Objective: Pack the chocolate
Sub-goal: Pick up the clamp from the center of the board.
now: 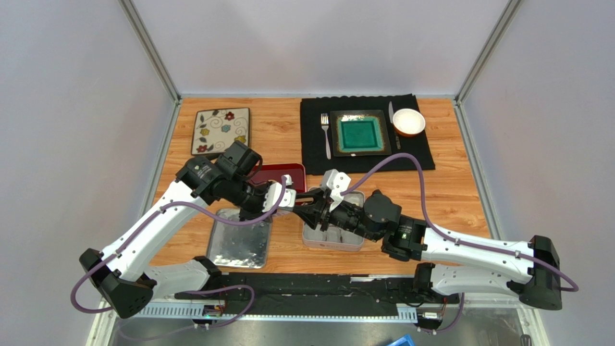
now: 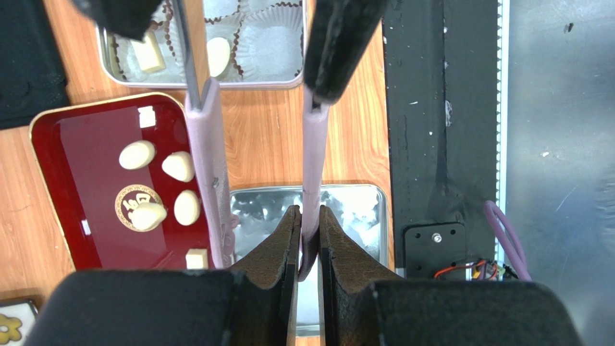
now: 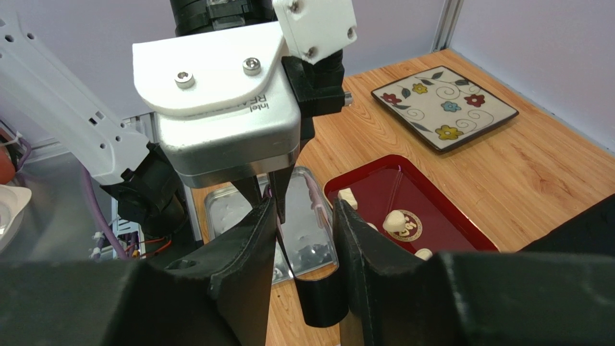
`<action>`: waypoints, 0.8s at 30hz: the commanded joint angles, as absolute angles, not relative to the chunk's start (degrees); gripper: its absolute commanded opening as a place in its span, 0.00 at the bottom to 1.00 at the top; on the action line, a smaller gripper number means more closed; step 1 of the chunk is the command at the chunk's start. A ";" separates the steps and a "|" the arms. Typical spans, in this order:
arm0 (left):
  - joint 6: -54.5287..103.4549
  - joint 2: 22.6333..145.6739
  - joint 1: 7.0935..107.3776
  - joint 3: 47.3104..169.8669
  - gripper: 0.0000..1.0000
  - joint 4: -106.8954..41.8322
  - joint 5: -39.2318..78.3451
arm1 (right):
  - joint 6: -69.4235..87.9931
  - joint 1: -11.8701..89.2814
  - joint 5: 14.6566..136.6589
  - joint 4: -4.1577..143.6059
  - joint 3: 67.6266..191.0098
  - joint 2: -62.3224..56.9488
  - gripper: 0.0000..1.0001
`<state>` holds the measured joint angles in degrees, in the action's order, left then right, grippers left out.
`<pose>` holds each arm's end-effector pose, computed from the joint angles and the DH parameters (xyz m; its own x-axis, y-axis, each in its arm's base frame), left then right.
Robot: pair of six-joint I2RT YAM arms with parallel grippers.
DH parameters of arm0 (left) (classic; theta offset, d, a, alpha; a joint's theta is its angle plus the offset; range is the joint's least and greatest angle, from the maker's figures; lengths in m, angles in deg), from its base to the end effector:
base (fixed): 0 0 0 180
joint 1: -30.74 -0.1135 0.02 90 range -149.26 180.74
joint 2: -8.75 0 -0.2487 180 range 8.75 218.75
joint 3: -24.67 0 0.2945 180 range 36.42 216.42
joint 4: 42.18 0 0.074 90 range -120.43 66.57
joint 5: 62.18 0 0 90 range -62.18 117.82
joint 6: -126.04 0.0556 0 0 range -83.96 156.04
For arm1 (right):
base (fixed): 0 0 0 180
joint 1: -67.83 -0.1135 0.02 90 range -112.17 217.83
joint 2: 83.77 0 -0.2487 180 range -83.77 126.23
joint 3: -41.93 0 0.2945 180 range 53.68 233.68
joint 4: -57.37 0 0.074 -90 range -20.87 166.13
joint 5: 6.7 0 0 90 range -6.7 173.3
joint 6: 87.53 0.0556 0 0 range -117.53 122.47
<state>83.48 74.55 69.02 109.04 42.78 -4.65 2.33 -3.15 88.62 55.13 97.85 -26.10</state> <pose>0.1743 -0.1756 0.3233 0.0228 0.7736 -0.6332 0.9975 -0.0603 -0.0377 0.1061 0.2921 0.3158 0.0050 0.0071 -1.0000 -0.9111 0.4122 -0.0017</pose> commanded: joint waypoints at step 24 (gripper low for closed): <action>76.48 73.79 68.62 110.60 0.00 40.68 -1.63 | 1.68 -4.15 91.47 60.87 95.43 -32.52 0.38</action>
<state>80.75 74.37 69.39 109.06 40.88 -4.69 2.81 -3.61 89.60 58.43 96.25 -29.92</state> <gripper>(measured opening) 0.170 0.374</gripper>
